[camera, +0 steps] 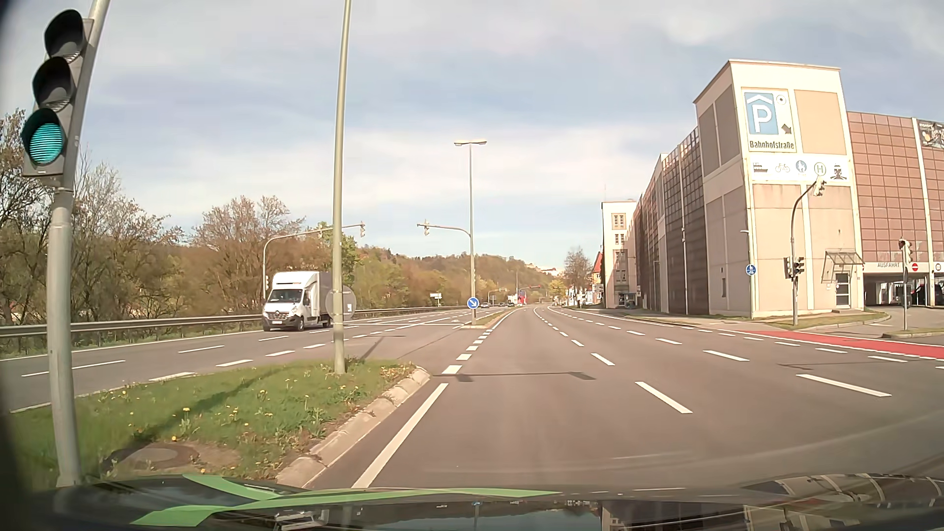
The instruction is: Follow the waypoints while adhering to traffic rules and regulations
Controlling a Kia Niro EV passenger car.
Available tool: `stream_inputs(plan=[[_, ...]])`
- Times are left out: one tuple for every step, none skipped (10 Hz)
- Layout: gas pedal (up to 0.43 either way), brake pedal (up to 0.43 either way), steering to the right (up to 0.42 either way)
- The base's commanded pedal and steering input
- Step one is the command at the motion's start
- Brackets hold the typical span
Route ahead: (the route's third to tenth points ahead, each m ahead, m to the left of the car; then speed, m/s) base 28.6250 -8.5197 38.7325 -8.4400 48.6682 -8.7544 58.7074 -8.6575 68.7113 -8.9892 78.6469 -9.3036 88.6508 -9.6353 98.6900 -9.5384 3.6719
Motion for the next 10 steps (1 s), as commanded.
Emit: stream_inputs(plan=[[0.398, 0.0, 0.0], [0.409, 0.0, 0.0], [0.421, 0.0, 0.0], [0.421, 0.0, 0.001], [0.421, 0.0, 0.001], [0.421, 0.0, 0.001], [0.409, 0.0, 0.001], [0.378, 0.0, 0.001], [0.358, 0.0, 0.001], [0.358, 0.0, 0.001]])
